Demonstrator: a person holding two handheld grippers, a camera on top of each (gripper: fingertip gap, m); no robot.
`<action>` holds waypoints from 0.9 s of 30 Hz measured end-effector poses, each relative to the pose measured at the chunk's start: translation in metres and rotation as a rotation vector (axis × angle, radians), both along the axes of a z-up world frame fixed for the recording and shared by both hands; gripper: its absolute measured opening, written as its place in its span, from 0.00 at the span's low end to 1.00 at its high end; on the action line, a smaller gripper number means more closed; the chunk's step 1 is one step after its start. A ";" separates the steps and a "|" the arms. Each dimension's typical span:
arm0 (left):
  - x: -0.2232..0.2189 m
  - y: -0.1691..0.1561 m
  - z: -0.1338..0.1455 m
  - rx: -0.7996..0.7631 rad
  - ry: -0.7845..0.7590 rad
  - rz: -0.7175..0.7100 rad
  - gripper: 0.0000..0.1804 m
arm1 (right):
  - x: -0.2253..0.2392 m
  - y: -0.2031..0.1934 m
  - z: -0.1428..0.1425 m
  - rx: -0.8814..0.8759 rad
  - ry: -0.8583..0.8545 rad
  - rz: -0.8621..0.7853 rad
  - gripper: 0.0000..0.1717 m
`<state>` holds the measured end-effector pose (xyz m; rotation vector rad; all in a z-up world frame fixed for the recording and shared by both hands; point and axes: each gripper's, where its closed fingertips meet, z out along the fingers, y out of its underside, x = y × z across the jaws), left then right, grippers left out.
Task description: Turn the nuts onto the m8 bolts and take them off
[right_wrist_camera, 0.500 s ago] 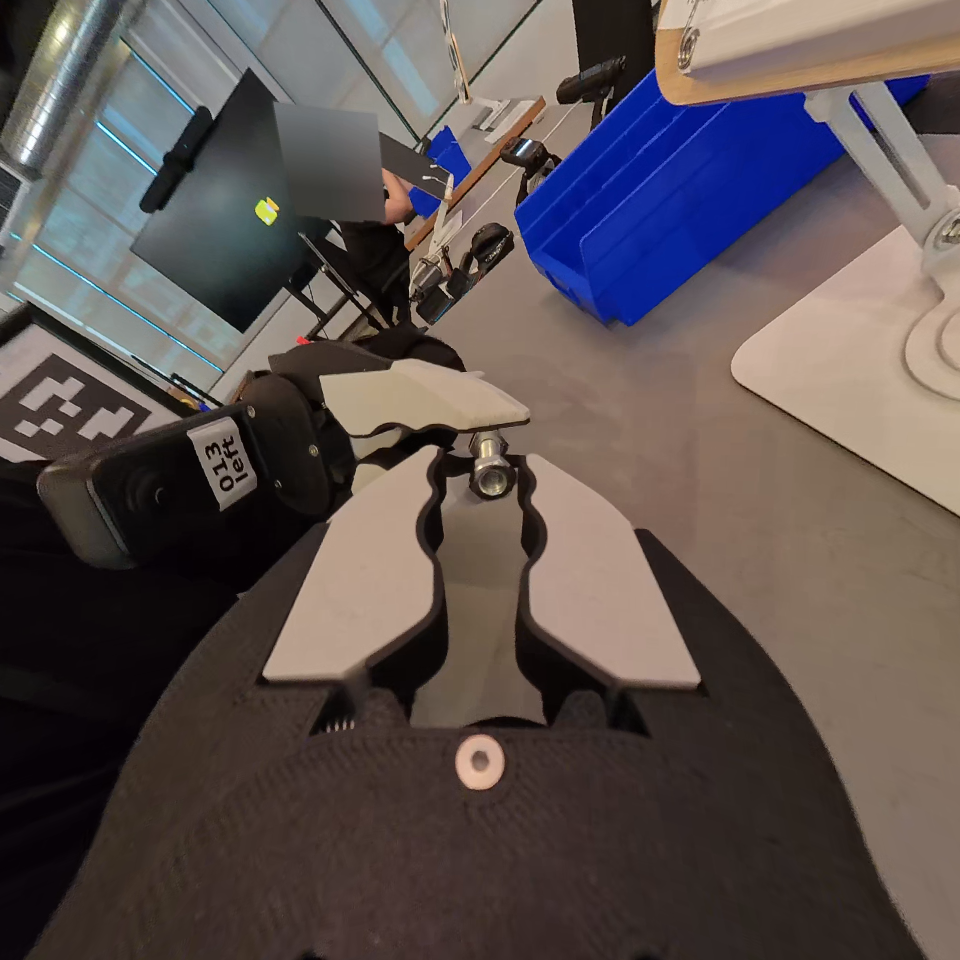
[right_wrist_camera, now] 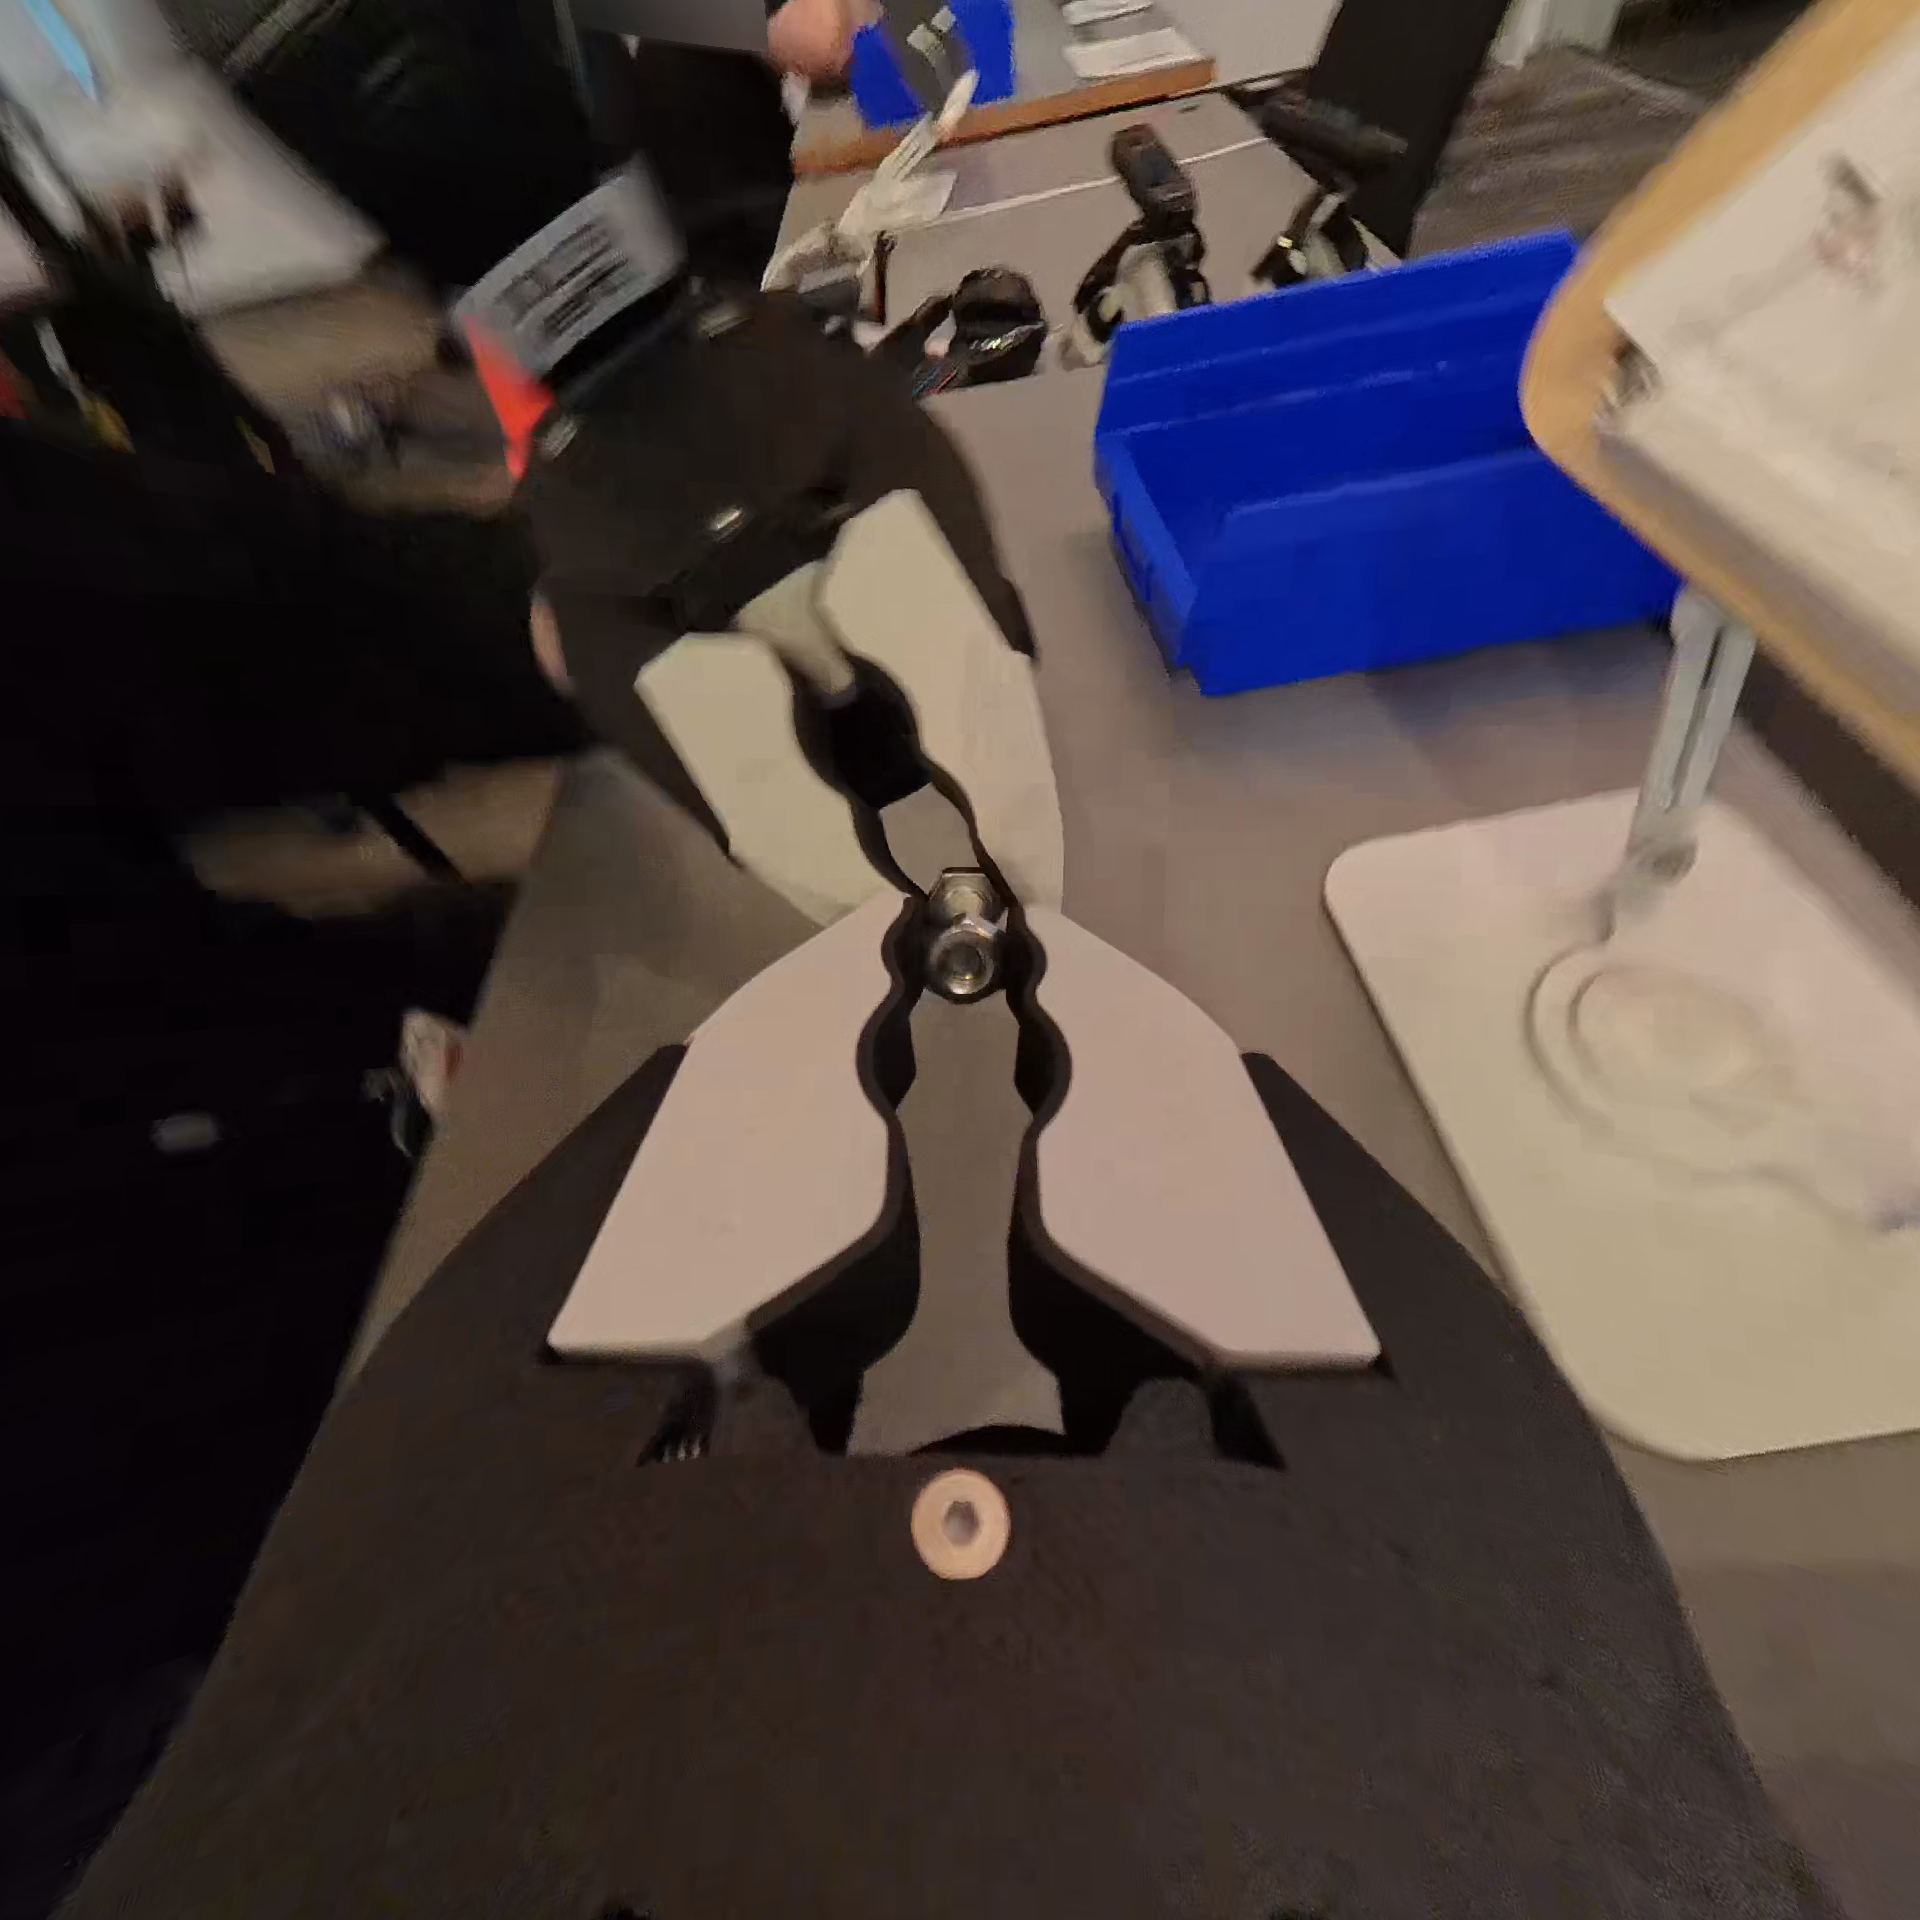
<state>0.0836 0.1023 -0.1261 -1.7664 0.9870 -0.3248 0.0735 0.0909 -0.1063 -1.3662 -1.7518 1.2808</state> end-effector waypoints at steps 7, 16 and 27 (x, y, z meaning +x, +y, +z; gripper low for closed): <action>0.024 -0.048 0.011 -0.460 -0.428 -0.496 0.08 | 0.014 -0.034 0.006 0.549 -0.044 0.286 0.09; 0.035 -0.081 -0.002 -0.615 -0.524 -0.817 0.08 | 0.026 -0.065 -0.002 0.994 -0.091 0.481 0.09; 0.005 -0.032 -0.007 -0.381 -0.492 -0.455 0.08 | 0.061 0.047 0.050 0.754 -0.083 -0.097 0.09</action>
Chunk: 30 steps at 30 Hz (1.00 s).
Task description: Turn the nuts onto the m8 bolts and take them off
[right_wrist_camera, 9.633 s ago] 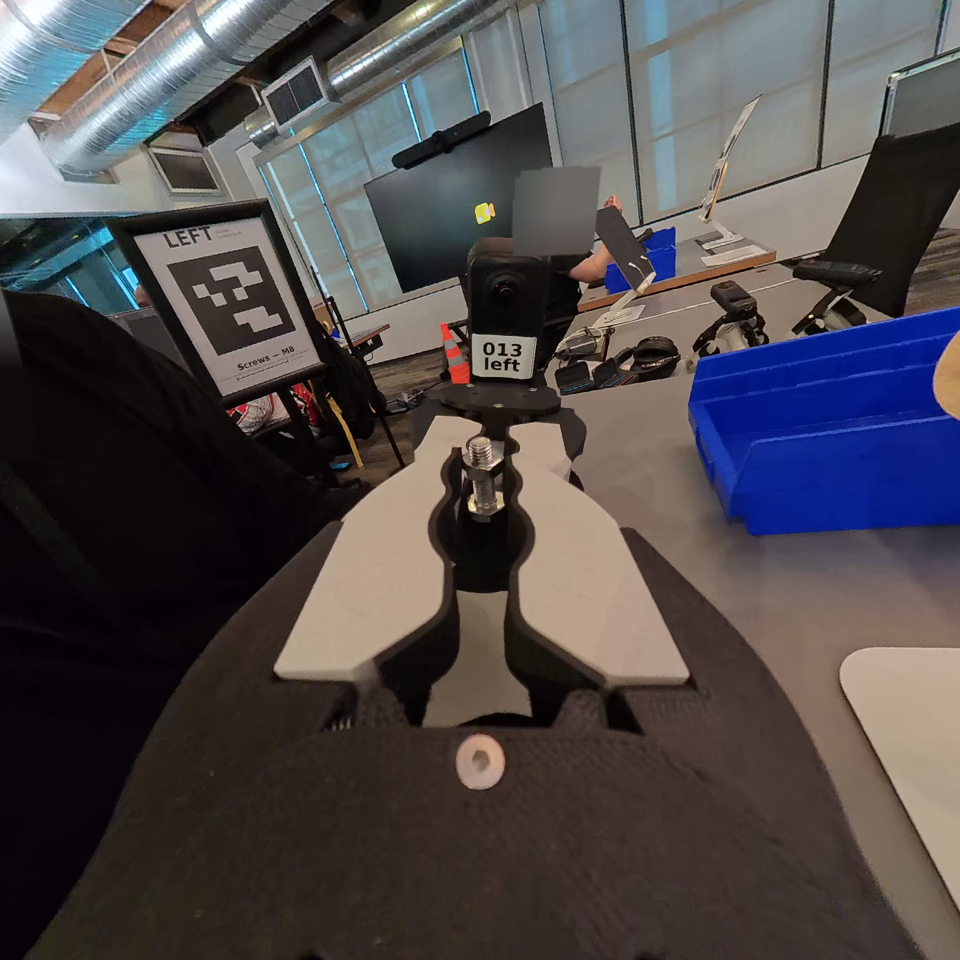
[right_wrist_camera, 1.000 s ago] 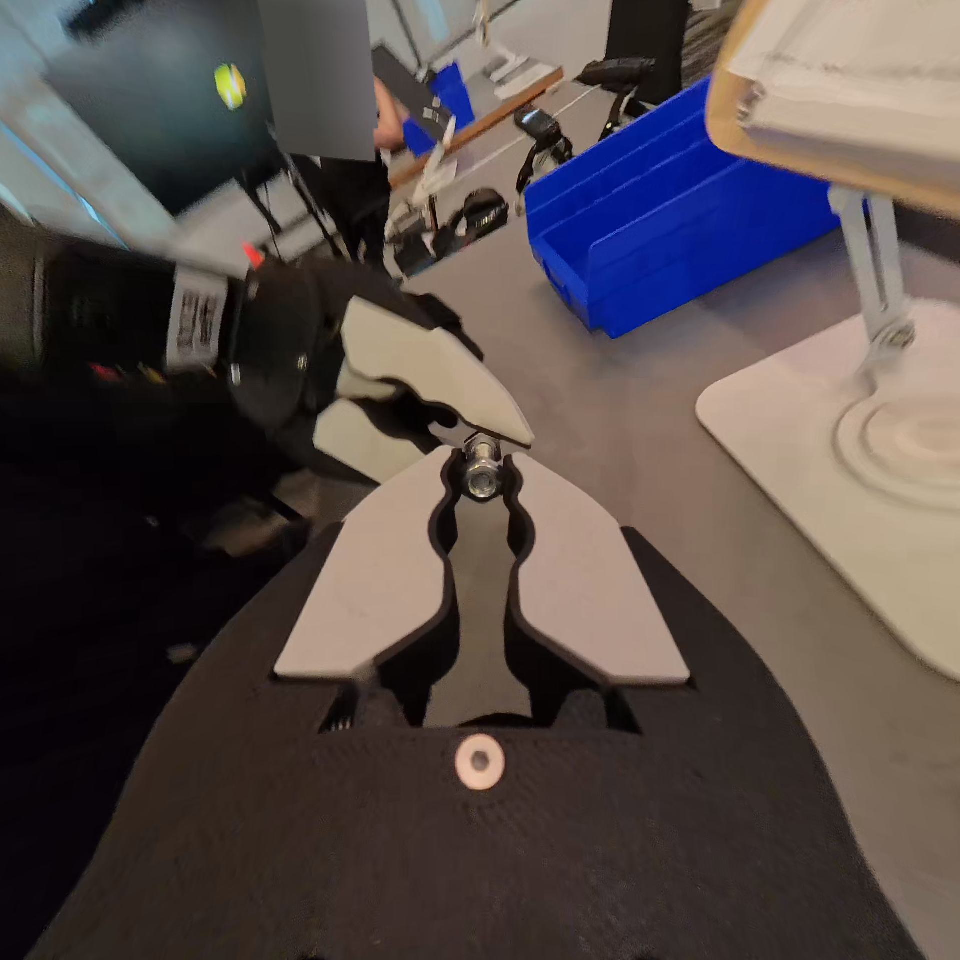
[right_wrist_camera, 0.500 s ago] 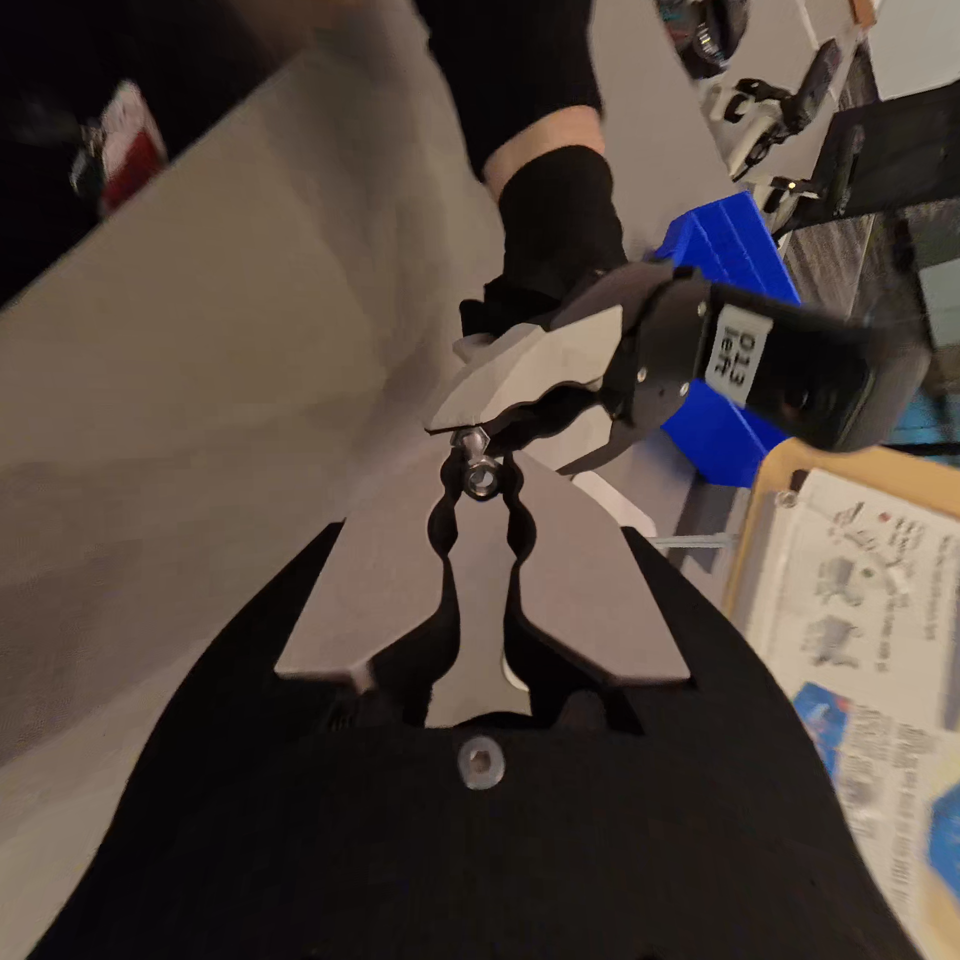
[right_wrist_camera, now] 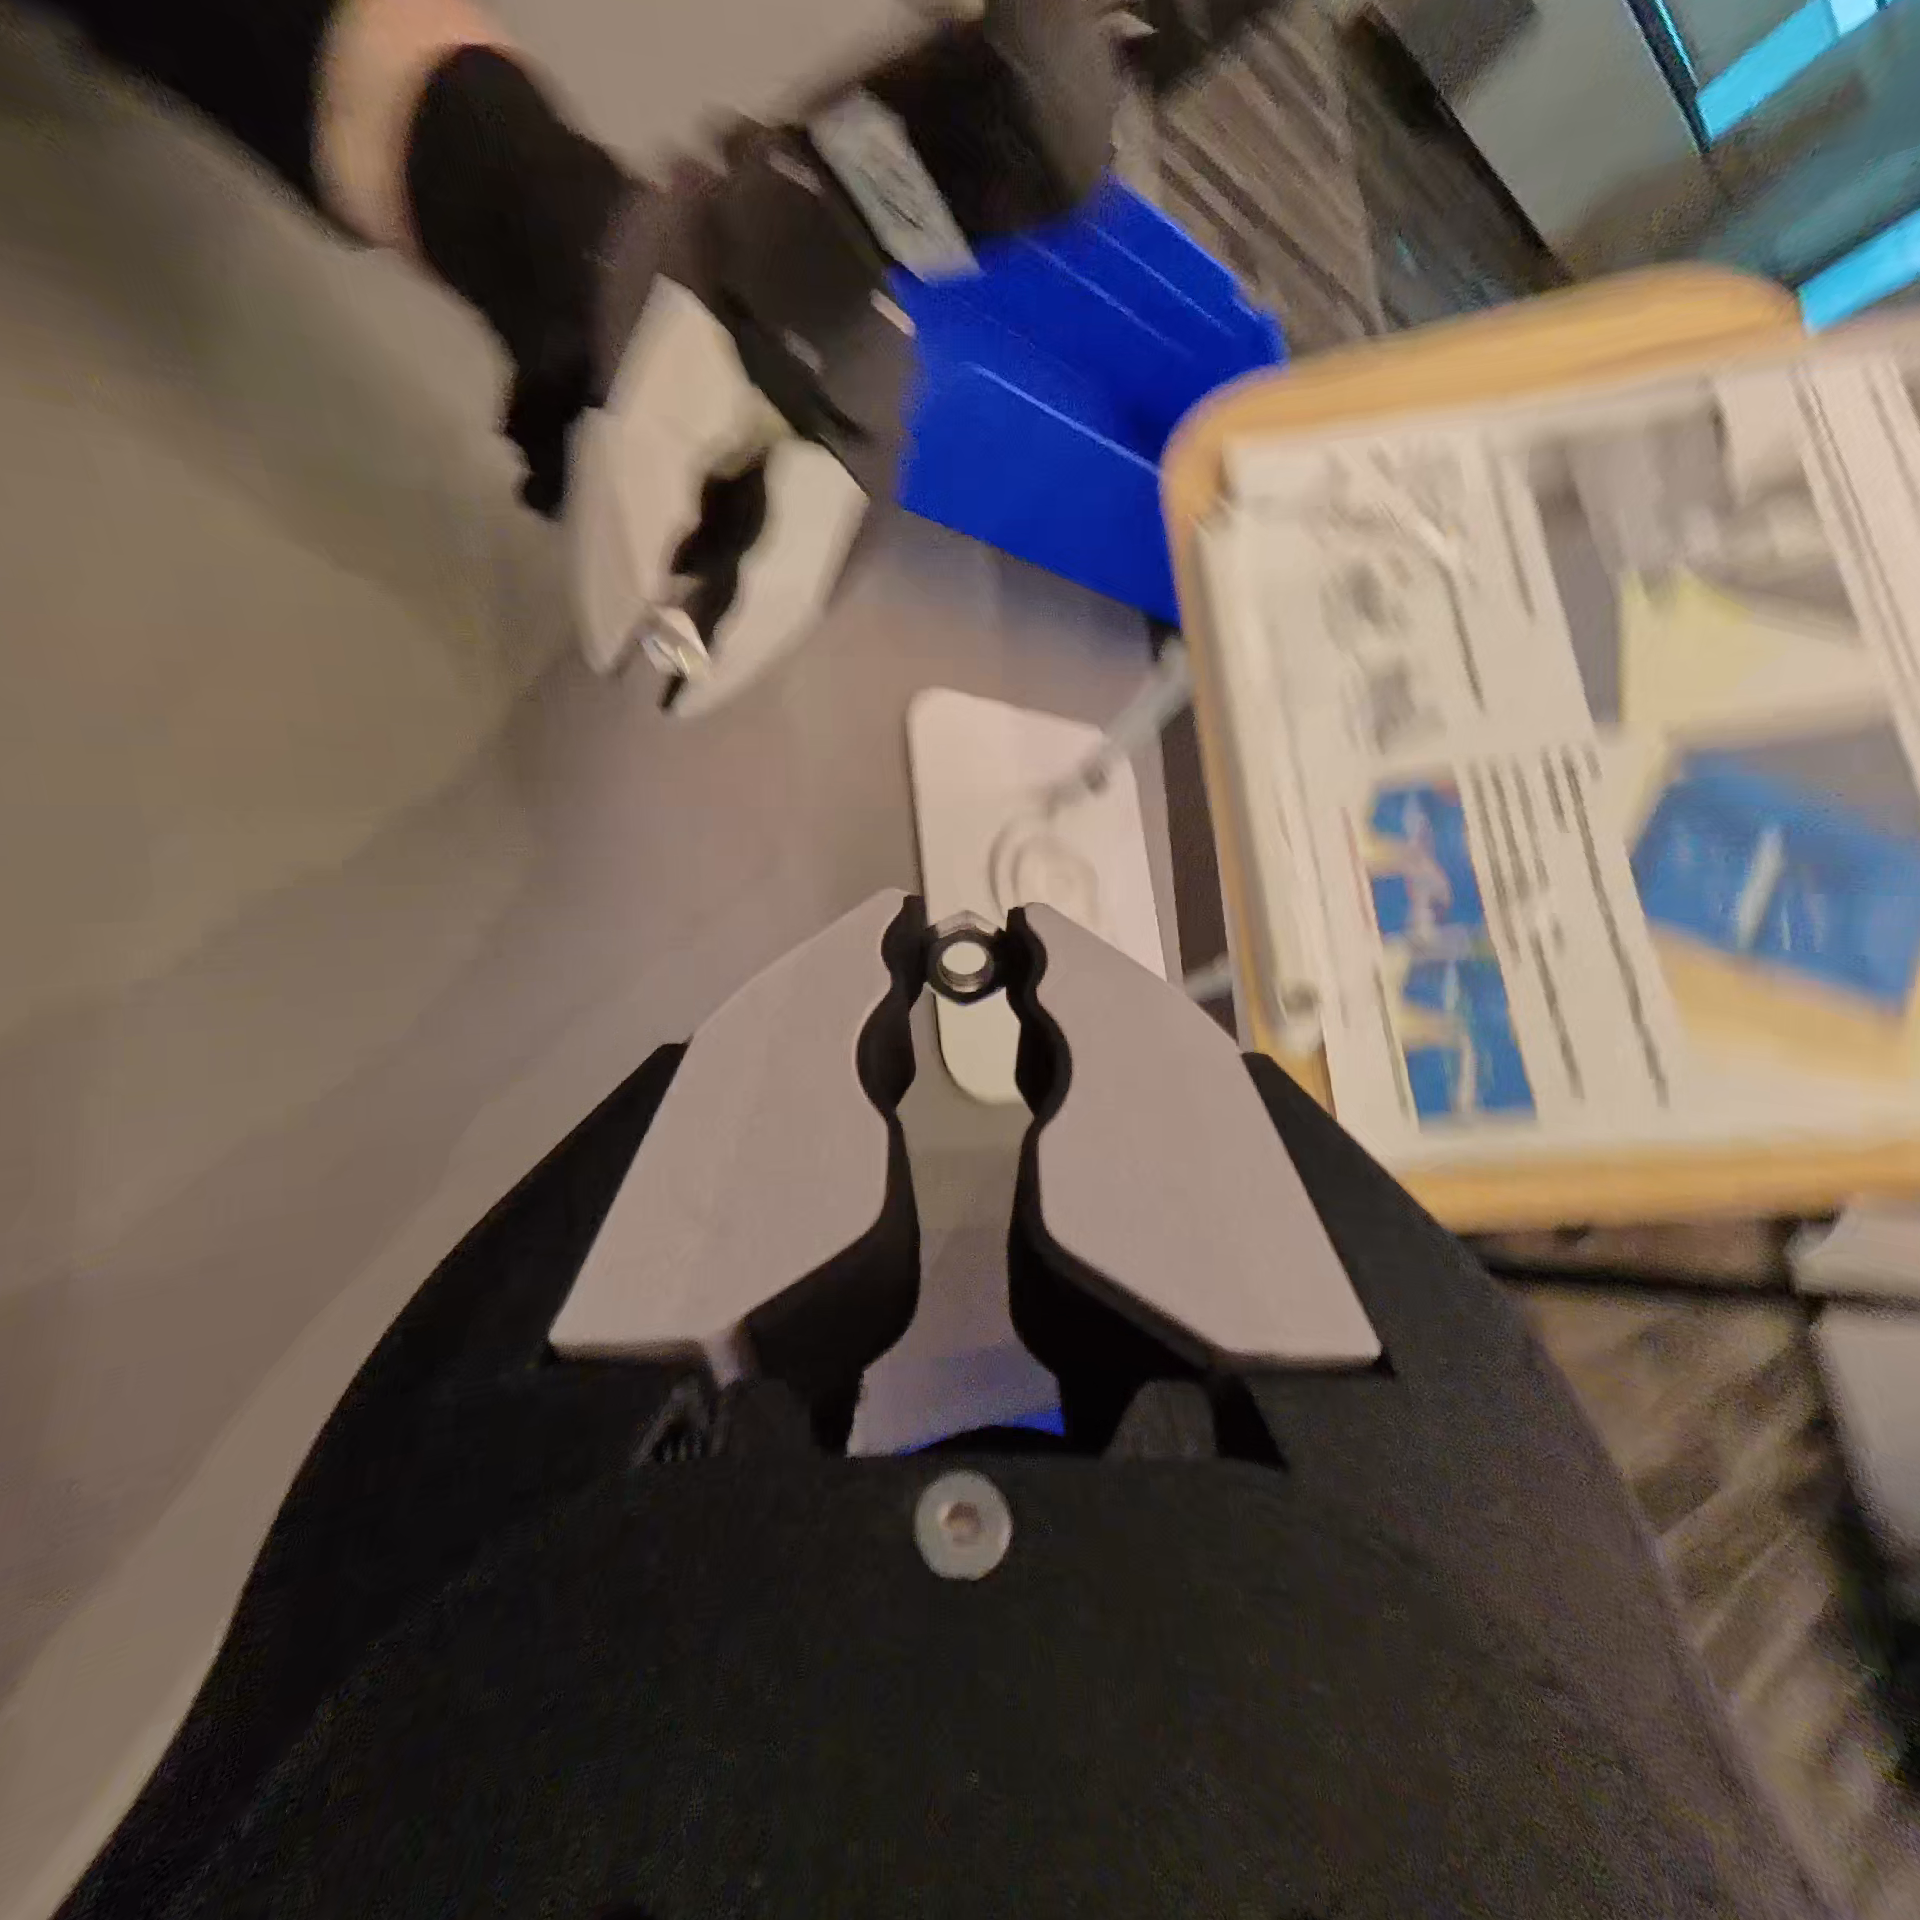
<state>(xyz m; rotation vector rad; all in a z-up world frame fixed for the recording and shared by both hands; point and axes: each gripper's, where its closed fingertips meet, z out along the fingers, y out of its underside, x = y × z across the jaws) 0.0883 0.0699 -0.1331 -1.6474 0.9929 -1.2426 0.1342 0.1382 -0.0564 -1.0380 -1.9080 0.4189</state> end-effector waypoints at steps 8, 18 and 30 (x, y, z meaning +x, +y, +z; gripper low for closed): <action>-0.062 0.066 0.015 0.229 -0.079 0.676 0.08 | 0.105 0.161 -0.035 -0.405 0.085 -0.651 0.09; -0.046 0.074 0.017 0.208 -0.117 0.697 0.08 | 0.162 0.228 -0.179 -0.584 -0.384 -0.983 0.09; -0.043 0.077 0.015 0.206 -0.112 0.687 0.08 | 0.172 0.242 -0.148 -0.525 -0.304 -1.041 0.26</action>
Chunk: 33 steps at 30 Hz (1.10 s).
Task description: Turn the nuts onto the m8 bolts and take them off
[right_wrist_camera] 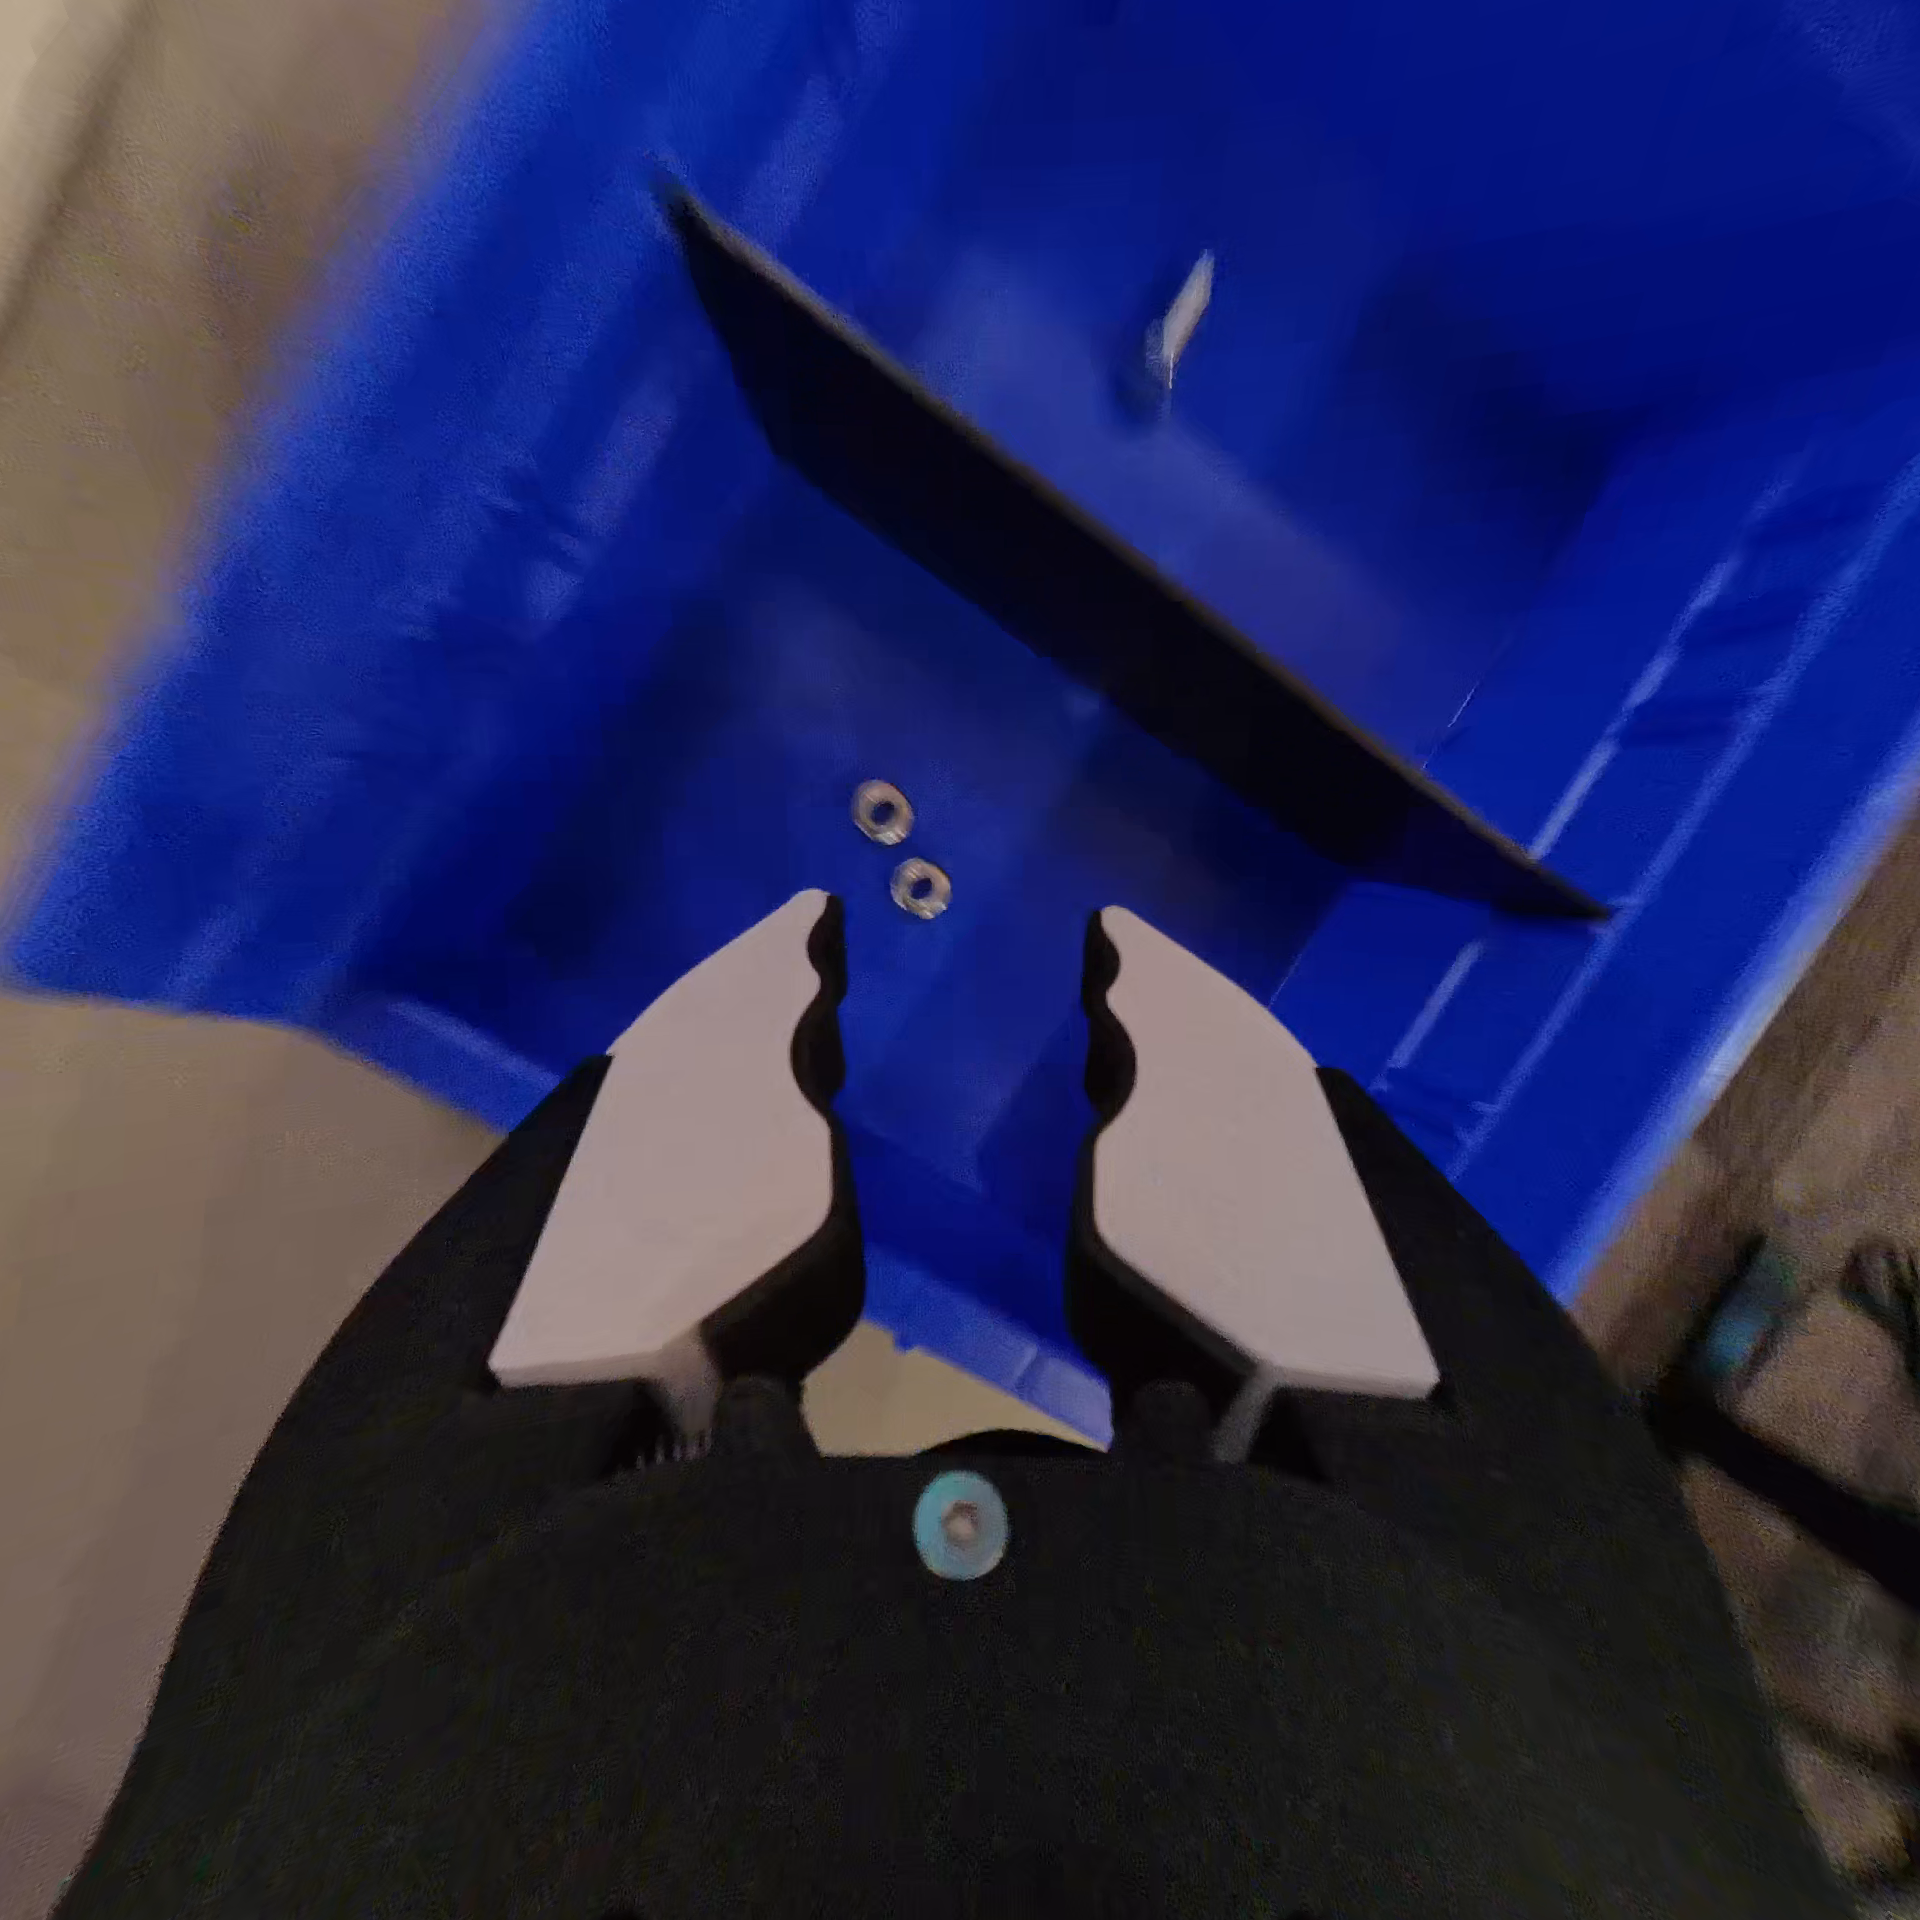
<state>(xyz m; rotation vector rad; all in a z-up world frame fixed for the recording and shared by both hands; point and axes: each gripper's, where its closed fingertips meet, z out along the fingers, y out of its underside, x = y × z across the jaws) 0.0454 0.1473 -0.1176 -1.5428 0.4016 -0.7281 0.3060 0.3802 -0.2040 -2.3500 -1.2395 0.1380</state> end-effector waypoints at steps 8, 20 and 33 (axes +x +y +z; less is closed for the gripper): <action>0.032 -0.011 0.026 0.049 -0.170 -0.154 0.08 | -0.145 -0.192 0.152 0.140 0.805 0.606 0.14; 0.053 -0.026 0.049 0.106 -0.272 -0.265 0.08 | -0.230 -0.266 0.157 -0.134 1.211 0.801 0.18; 0.037 -0.026 0.046 0.116 -0.185 -0.207 0.07 | -0.211 -0.235 0.191 0.057 1.264 0.738 0.04</action>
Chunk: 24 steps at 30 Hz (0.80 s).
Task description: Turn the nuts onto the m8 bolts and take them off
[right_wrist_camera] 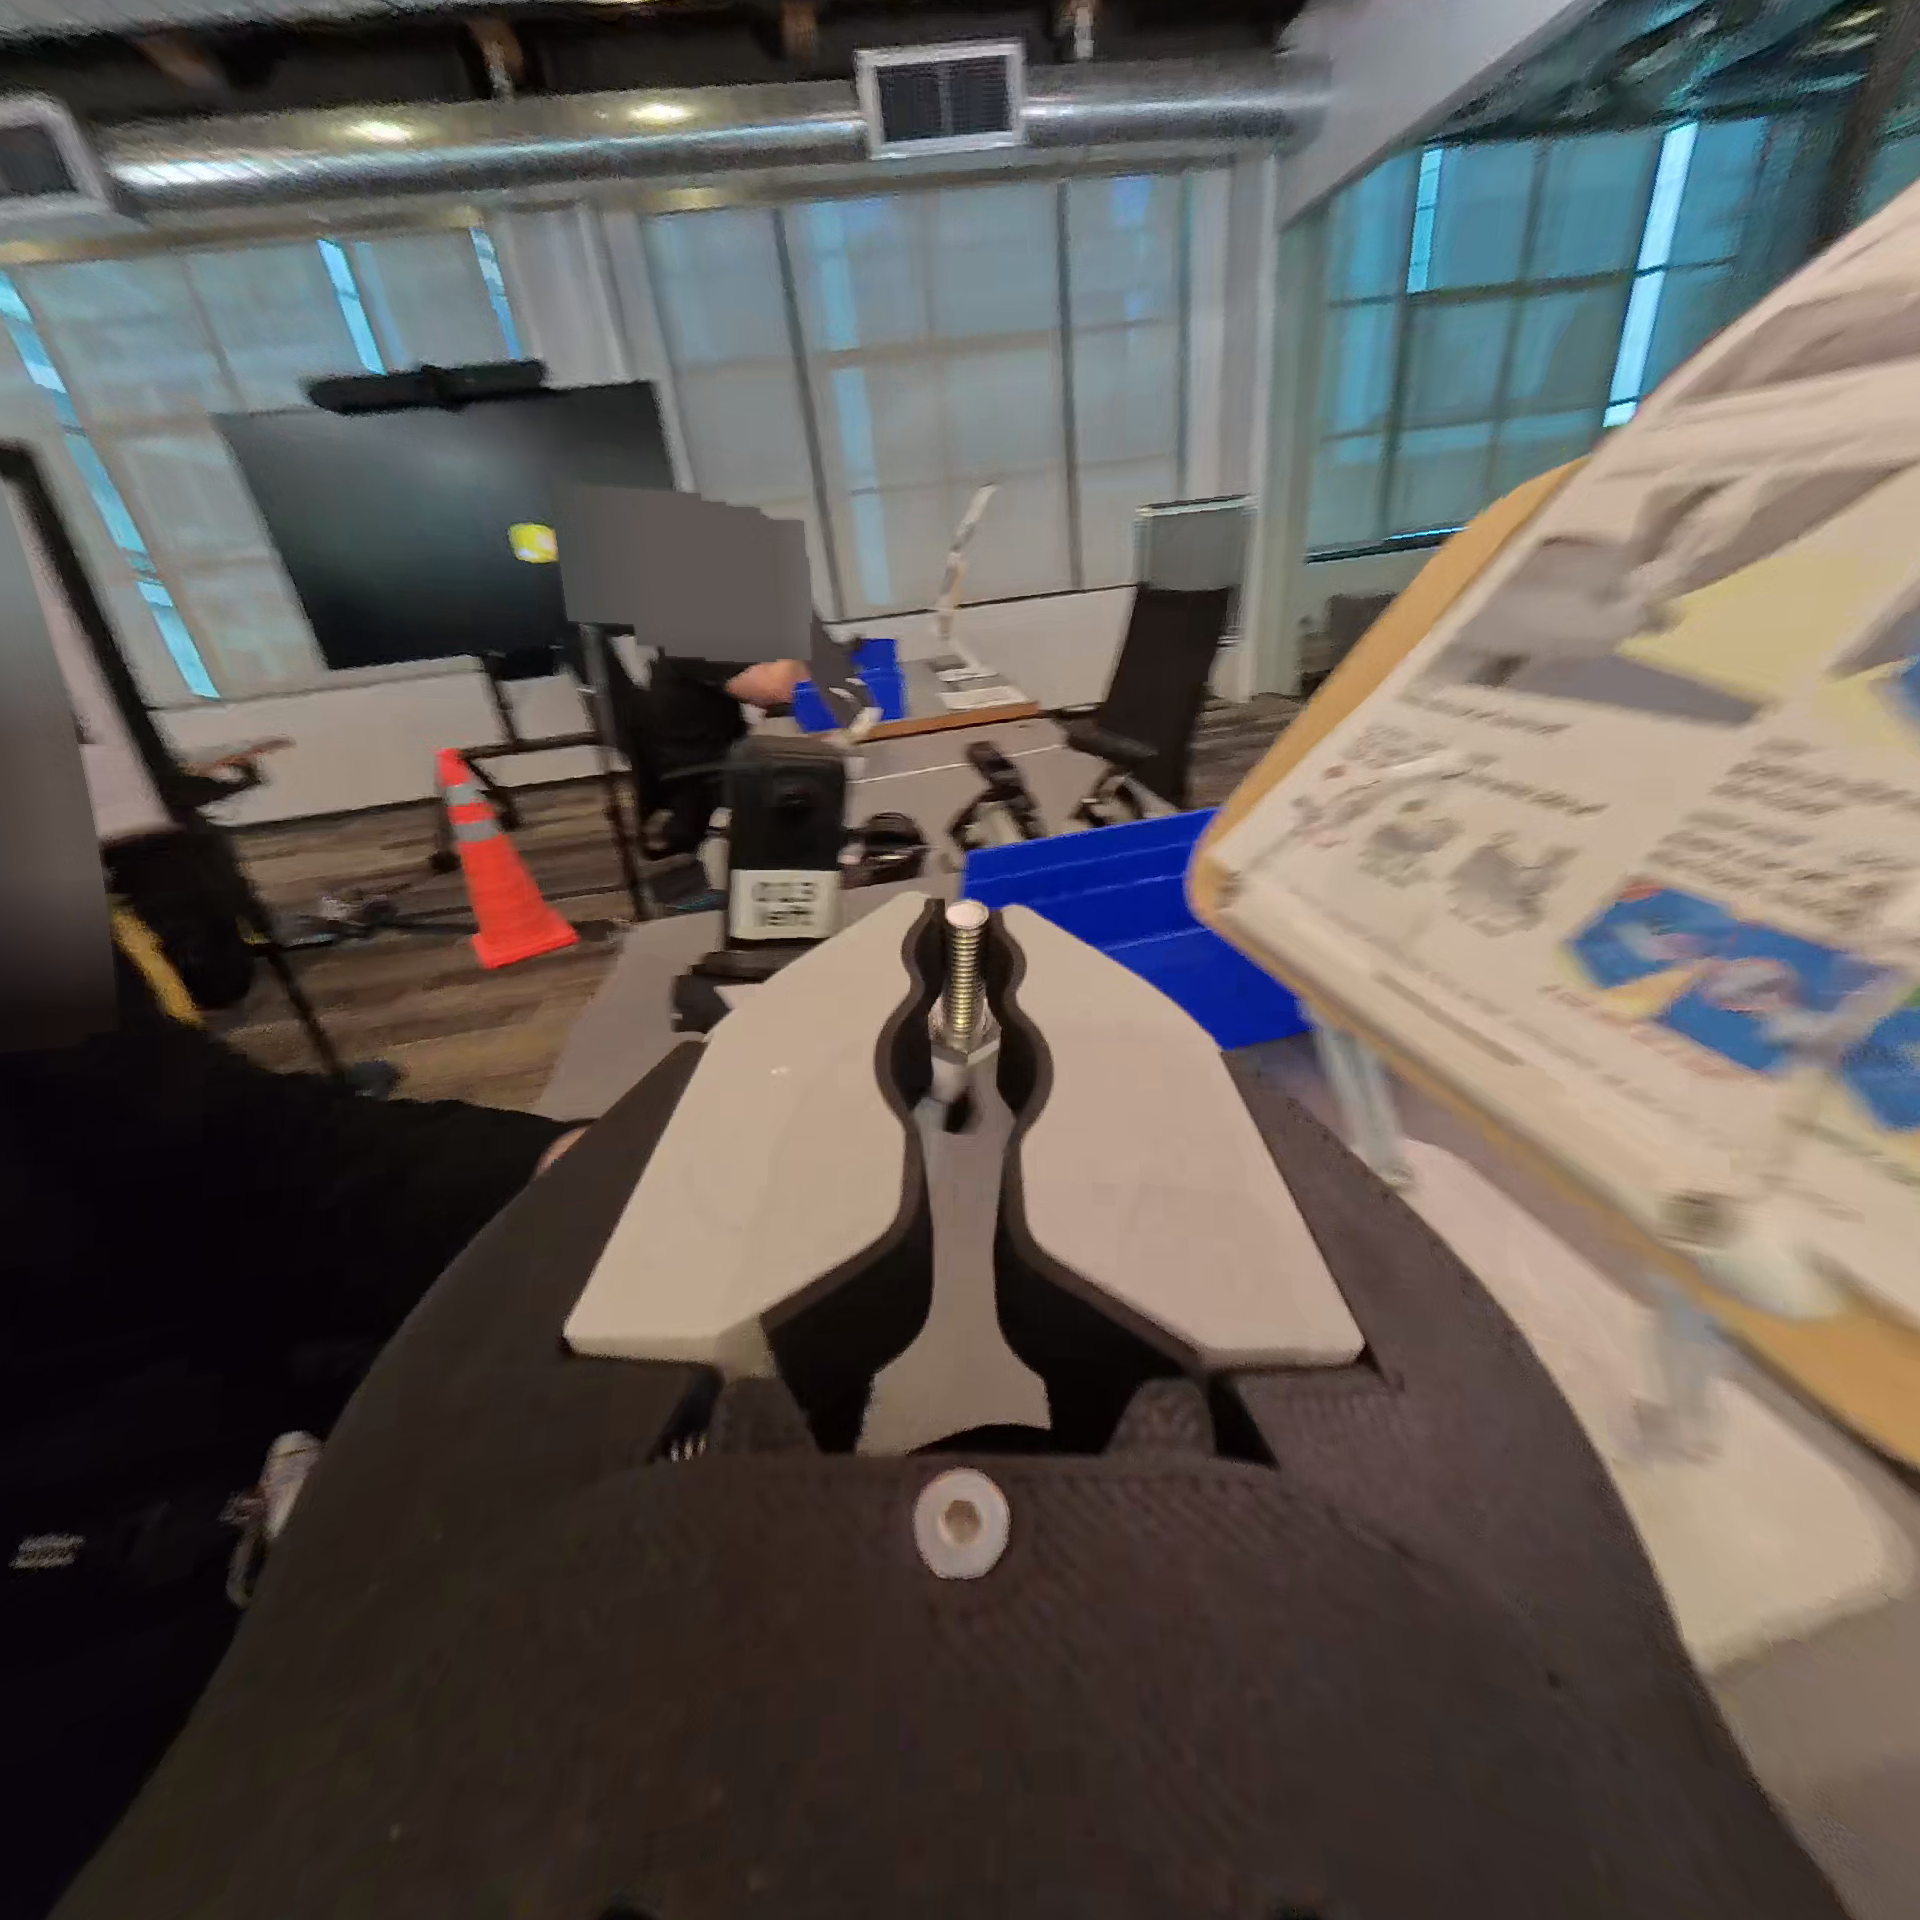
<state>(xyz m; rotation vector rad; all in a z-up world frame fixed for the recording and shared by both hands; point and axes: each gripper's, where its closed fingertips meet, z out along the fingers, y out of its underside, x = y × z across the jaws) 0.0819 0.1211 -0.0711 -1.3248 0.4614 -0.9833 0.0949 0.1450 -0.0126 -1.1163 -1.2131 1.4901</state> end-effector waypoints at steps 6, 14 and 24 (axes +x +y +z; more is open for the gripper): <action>-0.063 0.002 -0.023 -0.030 0.228 0.214 0.00 | 0.076 0.164 -0.018 0.097 -0.335 -0.517 0.04; -0.072 0.006 -0.051 -0.096 0.326 0.258 0.00 | 0.145 0.320 -0.129 -0.109 -0.842 -0.808 0.05; -0.076 0.012 -0.059 -0.128 0.329 0.266 0.00 | 0.148 0.354 -0.185 -0.225 -1.073 -0.833 0.24</action>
